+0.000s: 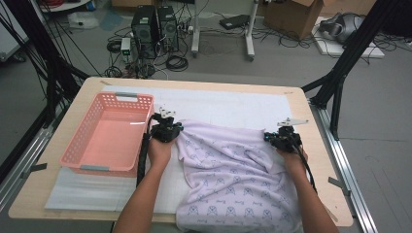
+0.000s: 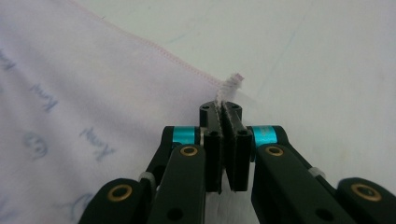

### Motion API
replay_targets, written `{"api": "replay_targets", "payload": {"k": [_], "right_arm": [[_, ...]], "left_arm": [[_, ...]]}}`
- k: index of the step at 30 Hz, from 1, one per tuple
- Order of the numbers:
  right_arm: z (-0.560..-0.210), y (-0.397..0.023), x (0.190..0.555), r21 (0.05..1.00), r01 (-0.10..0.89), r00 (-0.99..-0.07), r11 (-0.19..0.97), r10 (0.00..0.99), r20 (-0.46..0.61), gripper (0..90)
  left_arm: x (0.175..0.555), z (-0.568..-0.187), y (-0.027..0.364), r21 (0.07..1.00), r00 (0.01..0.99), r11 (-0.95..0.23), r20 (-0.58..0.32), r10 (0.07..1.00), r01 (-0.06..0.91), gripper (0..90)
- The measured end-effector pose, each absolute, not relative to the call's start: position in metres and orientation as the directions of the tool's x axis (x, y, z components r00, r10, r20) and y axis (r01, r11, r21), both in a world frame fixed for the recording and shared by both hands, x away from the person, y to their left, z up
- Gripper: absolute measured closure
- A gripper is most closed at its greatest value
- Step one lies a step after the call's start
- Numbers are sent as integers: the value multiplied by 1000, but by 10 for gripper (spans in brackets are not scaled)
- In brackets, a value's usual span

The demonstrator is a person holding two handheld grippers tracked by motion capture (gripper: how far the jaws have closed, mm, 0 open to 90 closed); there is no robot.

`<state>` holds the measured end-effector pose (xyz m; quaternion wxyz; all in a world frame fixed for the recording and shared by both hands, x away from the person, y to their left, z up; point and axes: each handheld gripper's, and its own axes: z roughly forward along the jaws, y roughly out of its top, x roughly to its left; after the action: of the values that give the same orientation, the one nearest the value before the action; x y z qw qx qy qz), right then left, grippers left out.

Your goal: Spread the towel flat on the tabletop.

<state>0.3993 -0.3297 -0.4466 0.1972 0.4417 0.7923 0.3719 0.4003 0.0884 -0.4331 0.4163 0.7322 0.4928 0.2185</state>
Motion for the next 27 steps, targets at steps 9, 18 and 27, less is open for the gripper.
{"api": "replay_targets", "payload": {"k": [9,18,27], "right_arm": [[-430,-348,433,805,526,-361,275,929,-82,875],[-424,-370,423,825,557,-263,93,962,69,657],[-400,-359,388,837,520,-437,170,895,91,554]], "left_arm": [[396,-436,74,791,471,-156,-183,863,592,531],[388,-438,57,719,533,-195,-277,800,667,414],[382,-441,35,723,577,-305,-158,801,620,868]]}}
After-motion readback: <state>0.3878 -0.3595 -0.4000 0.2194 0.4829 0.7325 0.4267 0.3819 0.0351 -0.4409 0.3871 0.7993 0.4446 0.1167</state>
